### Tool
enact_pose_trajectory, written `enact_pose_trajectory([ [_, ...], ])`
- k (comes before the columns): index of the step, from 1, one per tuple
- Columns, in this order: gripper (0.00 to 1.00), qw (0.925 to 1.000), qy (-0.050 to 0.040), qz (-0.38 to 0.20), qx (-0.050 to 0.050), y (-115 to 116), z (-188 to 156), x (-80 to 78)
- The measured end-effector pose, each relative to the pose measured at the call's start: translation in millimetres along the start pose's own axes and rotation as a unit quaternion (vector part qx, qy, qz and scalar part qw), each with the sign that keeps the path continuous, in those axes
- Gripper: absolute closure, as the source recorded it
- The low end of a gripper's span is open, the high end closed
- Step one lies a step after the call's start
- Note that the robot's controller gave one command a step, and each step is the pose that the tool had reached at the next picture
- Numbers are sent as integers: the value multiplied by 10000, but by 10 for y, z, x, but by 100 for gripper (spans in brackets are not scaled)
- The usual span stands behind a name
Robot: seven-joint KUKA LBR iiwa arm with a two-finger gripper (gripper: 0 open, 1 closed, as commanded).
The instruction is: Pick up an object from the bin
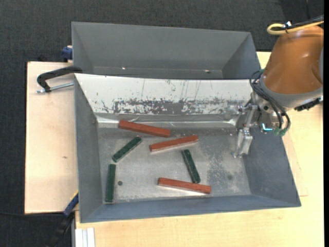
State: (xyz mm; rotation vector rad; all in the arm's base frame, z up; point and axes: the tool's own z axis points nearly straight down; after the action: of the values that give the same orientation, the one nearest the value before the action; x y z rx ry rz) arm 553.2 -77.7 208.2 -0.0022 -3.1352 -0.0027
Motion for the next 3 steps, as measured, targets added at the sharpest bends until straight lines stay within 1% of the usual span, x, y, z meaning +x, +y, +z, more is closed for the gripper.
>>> enact_pose_trajectory([
  [1, 0, 10000, -44, -8, 6, 3, -47, -16],
  [2, 0, 10000, -80, -2, 13, 115, 398, 66],
  [3, 0, 10000, -42, -47, 5, 315, 880, -5],
])
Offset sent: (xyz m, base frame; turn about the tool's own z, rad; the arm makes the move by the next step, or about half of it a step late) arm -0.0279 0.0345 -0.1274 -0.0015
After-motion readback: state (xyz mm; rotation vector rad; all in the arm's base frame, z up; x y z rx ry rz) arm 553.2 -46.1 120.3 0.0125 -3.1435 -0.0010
